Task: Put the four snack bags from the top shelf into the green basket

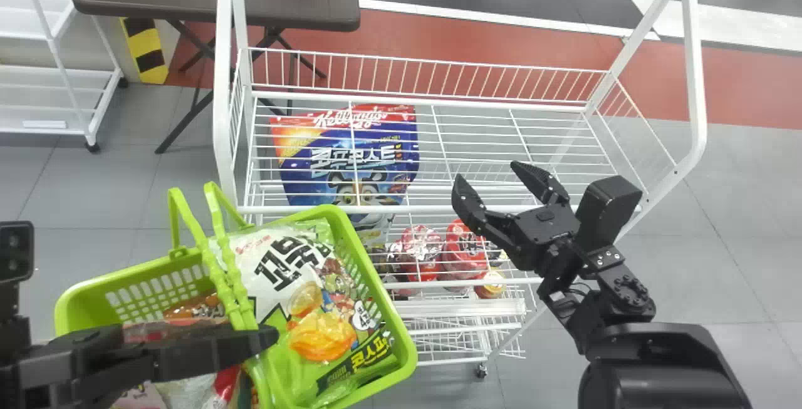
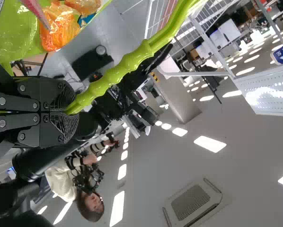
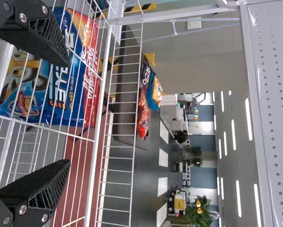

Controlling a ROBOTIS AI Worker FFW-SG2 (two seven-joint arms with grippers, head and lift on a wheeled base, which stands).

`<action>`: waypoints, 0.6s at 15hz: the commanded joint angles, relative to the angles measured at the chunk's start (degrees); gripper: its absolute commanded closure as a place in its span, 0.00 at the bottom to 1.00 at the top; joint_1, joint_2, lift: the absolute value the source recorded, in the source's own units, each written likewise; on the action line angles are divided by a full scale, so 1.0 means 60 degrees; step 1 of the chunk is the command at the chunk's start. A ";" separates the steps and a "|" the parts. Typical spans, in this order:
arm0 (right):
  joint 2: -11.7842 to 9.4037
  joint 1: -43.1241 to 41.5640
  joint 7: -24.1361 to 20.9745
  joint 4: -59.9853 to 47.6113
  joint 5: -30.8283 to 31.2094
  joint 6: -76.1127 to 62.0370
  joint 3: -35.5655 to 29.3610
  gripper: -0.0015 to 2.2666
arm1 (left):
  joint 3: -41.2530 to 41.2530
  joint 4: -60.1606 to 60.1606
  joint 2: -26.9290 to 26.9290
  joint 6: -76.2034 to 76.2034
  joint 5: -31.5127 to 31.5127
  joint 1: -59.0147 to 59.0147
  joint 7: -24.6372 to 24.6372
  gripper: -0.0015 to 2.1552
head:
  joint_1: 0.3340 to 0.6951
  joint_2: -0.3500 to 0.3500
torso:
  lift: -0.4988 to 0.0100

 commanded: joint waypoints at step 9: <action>0.0176 0.0510 -0.0285 -0.0206 0.0146 -0.0311 0.0009 0.04 | 0.0221 -0.0047 0.0115 -0.0021 0.0055 0.0134 -0.0109 1.00 | 1.00 0.20 | 0.97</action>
